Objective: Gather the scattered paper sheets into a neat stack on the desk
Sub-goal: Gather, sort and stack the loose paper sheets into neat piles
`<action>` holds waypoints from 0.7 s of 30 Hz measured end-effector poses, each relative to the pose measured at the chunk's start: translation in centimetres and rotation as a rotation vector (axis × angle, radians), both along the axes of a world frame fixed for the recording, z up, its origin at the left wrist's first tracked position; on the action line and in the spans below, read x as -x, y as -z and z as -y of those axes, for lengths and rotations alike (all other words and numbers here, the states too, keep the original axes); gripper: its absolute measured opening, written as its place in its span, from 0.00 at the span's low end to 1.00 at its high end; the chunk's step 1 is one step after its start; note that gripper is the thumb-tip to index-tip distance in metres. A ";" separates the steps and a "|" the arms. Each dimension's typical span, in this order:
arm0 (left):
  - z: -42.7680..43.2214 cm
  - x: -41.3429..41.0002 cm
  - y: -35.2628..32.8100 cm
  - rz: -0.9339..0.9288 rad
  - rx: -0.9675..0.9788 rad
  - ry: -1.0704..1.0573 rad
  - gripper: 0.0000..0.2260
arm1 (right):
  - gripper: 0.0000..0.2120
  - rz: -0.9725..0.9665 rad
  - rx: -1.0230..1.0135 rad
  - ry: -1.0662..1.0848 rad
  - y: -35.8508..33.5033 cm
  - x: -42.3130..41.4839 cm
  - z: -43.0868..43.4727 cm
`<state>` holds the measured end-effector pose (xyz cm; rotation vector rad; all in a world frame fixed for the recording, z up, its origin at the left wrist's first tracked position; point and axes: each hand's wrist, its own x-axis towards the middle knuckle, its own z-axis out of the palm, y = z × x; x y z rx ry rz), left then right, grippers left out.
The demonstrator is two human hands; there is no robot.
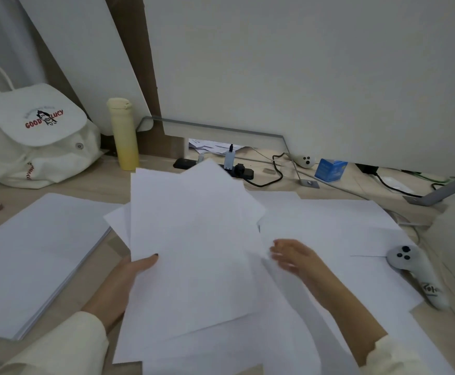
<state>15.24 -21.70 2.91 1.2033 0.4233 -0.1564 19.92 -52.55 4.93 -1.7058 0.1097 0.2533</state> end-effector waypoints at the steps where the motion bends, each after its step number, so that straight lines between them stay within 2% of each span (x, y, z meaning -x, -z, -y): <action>1: -0.5 0.1 -0.1 0.012 0.016 0.017 0.13 | 0.20 0.016 0.041 0.084 -0.1 -0.5 0.4; 2: -0.9 0.2 -0.3 0.022 0.029 0.040 0.14 | 0.23 0.007 0.061 0.114 -0.2 -1.0 0.7; 4: -1.7 0.3 -0.7 0.045 0.048 0.080 0.22 | 0.24 -0.065 -0.032 0.072 -0.7 -1.8 1.0; 6: -2.0 0.3 -1.0 0.056 0.036 0.114 0.30 | 0.18 -0.140 -0.240 0.017 -2.0 -1.9 0.1; 8: -2.0 0.3 -1.2 0.048 0.045 0.149 0.32 | 0.15 -0.160 -0.420 0.031 -3.0 -2.2 -1.0; 11: -1.3 0.4 -1.1 0.015 0.065 0.175 0.30 | 0.16 -0.141 -0.537 0.172 -3.2 -2.9 -2.8; 13: -0.1 0.3 -1.0 0.003 0.074 0.178 0.23 | 0.17 -0.148 -0.569 0.254 -2.8 -3.0 -4.0; 16: 1.2 0.0 -0.5 -0.025 0.055 0.171 0.24 | 0.17 -0.137 -0.618 0.303 -2.4 -3.1 -5.2; 18: 1.7 -0.3 -0.4 -0.040 0.038 0.215 0.31 | 0.12 -0.136 -0.598 0.284 -2.4 -3.3 -5.4; 20: 1.8 -0.8 -0.1 -0.051 0.032 0.242 0.41 | 0.06 -0.161 -0.490 0.212 -2.3 -3.4 -5.4; 21: 1.6 -1.1 0.1 -0.041 0.042 0.221 0.44 | 0.11 -0.179 -0.416 0.184 -2.2 -3.3 -5.4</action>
